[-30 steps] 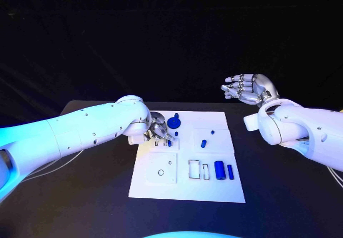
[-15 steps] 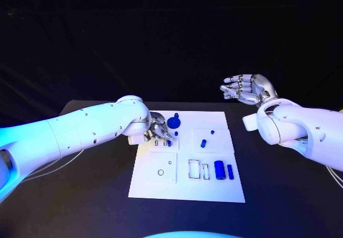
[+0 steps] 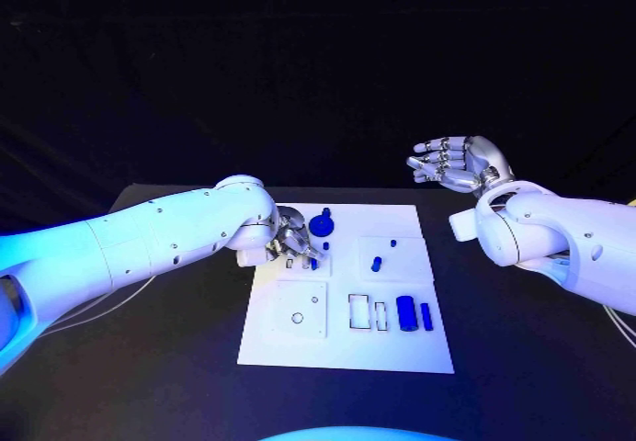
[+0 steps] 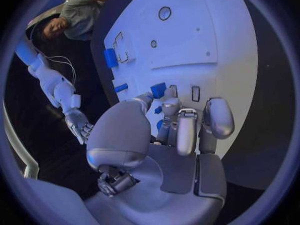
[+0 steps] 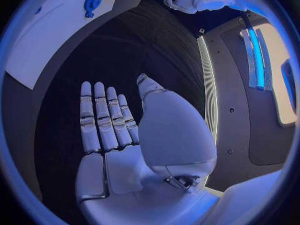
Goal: Assemble the parts on the task board
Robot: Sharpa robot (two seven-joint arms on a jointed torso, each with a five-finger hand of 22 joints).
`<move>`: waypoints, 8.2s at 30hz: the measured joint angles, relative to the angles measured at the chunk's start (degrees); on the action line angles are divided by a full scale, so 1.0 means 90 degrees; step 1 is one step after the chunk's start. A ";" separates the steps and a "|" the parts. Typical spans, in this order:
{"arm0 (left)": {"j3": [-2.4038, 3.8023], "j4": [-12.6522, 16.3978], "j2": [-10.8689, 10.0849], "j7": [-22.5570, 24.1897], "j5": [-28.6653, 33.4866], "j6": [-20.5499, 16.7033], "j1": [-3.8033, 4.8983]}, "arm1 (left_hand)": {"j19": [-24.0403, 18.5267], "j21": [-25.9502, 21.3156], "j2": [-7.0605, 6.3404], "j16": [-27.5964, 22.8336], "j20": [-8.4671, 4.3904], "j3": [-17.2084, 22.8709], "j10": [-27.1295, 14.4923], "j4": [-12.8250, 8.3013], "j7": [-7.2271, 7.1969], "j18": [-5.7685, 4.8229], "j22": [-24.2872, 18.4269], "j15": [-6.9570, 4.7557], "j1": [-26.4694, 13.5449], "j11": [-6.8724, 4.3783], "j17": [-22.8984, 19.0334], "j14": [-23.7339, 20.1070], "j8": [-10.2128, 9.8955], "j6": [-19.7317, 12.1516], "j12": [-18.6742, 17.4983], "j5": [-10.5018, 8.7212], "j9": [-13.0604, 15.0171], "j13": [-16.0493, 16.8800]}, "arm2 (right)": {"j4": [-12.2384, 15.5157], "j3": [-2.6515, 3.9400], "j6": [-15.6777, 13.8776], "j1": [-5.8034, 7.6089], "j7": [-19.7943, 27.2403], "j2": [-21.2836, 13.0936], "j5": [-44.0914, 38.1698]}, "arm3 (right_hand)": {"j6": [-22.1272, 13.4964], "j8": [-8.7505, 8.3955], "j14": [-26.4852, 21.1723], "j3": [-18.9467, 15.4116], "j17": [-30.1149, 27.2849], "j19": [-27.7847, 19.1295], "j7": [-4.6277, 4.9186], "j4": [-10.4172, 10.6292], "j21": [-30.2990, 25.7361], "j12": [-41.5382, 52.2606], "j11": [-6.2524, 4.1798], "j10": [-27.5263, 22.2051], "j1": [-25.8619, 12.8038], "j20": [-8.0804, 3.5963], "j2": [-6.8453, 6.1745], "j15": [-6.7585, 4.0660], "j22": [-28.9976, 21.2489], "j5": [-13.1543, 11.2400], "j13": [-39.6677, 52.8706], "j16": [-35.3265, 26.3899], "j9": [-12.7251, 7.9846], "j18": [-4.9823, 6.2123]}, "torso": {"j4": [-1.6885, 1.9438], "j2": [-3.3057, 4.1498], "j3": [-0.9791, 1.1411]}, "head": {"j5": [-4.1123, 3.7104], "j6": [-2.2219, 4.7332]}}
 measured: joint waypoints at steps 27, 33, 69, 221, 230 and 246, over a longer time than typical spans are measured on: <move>-0.0008 0.0033 -0.0090 0.0037 0.0428 -0.0099 -0.0006 | -0.0001 0.0146 -0.0651 0.0000 0.0002 0.2311 -0.0088 -0.0924 0.0094 0.0000 0.0094 0.0000 0.0421 0.0026 0.0000 0.0000 -0.0436 -0.0159 -0.0098 -0.0154 0.0049 -0.0004 | -0.0017 -0.0001 0.0034 -0.0006 -0.0011 0.0005 0.0000 | 0.0043 0.0000 0.0000 0.0000 -0.0020 0.0000 0.0024 0.0000 0.0000 0.0000 0.0009 0.0010 0.0000 0.0000 0.0000 0.0001 -0.0036 0.0000 -0.0005 0.0000 -0.0003 0.0000 | 0.0004 -0.0005 0.0004 | 0.0027 -0.0005; 0.0022 0.0153 -0.0234 -0.0001 0.0588 -0.0214 -0.0007 | -0.0001 0.0147 -0.0718 0.0001 0.0001 0.2573 -0.0087 -0.1082 0.0093 0.0000 0.0111 -0.0001 0.0186 0.0025 0.0000 0.0000 -0.0435 -0.0158 -0.0094 -0.0153 0.0054 -0.0001 | -0.0018 -0.0002 0.0039 -0.0010 -0.0006 -0.0005 0.0000 | 0.0044 0.0000 0.0001 0.0000 -0.0023 0.0000 0.0024 0.0000 0.0000 0.0000 0.0010 0.0011 0.0000 0.0000 0.0000 0.0001 -0.0045 0.0000 -0.0007 0.0000 -0.0003 0.0000 | 0.0009 -0.0005 0.0008 | 0.0037 0.0001; -0.0047 0.0521 -0.0350 -0.0059 -0.0423 -0.1168 -0.0067 | 0.0386 0.0368 -0.0826 0.0247 -0.0160 0.3086 0.0235 -0.1471 -0.0045 -0.0003 0.0648 -0.0195 -0.0591 -0.0156 0.0000 -0.0031 -0.0306 -0.0019 0.0062 0.0298 0.0500 0.0362 | -0.0014 -0.0003 0.0083 -0.0023 0.0039 -0.0022 0.0003 | 0.0044 0.0000 0.0002 0.0000 -0.0038 0.0000 0.0023 0.0000 0.0000 -0.0001 0.0014 0.0015 0.0000 0.0000 0.0000 0.0002 -0.0066 0.0000 -0.0027 -0.0001 -0.0004 0.0000 | -0.0002 0.0005 0.0000 | 0.0109 -0.0046; 0.0508 -0.0567 -0.0277 -0.0006 -0.0407 -0.0469 0.0205 | 0.0303 0.0233 -0.0646 0.0239 -0.0078 0.0499 0.0340 0.0042 -0.0088 -0.0001 0.0459 -0.0079 -0.0826 -0.0090 0.0000 0.0011 -0.1090 0.0272 -0.0298 0.0593 0.1409 0.0081 | -0.0123 -0.0007 0.0158 -0.0096 0.0105 -0.0058 0.0000 | 0.0090 -0.0068 0.0003 -0.0001 -0.0132 -0.0044 0.0025 0.0001 0.0000 -0.0051 0.0020 0.0087 -0.0001 0.0045 0.0001 0.0002 -0.0209 0.0000 -0.0034 -0.0074 -0.0025 0.0000 | 0.0000 0.0010 -0.0004 | 0.0067 0.0038; 0.0398 -0.1017 -0.0086 -0.0023 -0.0579 -0.0209 0.0206 | 0.0303 0.0233 -0.0646 0.0239 -0.0078 0.0499 0.0340 0.0042 -0.0088 -0.0001 0.0458 -0.0079 -0.0826 -0.0090 0.0000 0.0011 -0.1161 0.0272 -0.0298 0.0593 0.1399 0.0075 | -0.0120 -0.0007 0.0161 -0.0098 0.0103 -0.0065 0.0000 | 0.0090 -0.0068 0.0003 0.0000 -0.0133 -0.0044 0.0025 0.0001 0.0000 -0.0051 0.0020 0.0087 -0.0001 0.0045 0.0001 0.0002 -0.0209 0.0000 -0.0034 -0.0074 -0.0025 0.0000 | 0.0004 0.0012 -0.0006 | 0.0069 0.0004; 0.0264 -0.1417 0.0143 -0.0019 -0.0595 0.0116 0.0144 | 0.0259 0.0232 -0.0649 0.0239 -0.0035 0.0498 0.0293 0.0042 -0.0055 -0.0001 0.0429 -0.0077 -0.0829 -0.0044 0.0000 0.0011 -0.1258 0.0240 -0.0321 0.0592 0.1347 0.0025 | -0.0119 -0.0007 0.0165 -0.0099 0.0103 -0.0058 0.0000 | 0.0131 -0.0069 0.0003 -0.0001 -0.0141 -0.0043 0.0028 0.0001 0.0002 -0.0051 0.0020 0.0087 -0.0001 0.0044 0.0001 0.0002 -0.0236 0.0000 -0.0034 -0.0074 -0.0026 0.0000 | 0.0000 0.0007 -0.0002 | 0.0085 -0.0067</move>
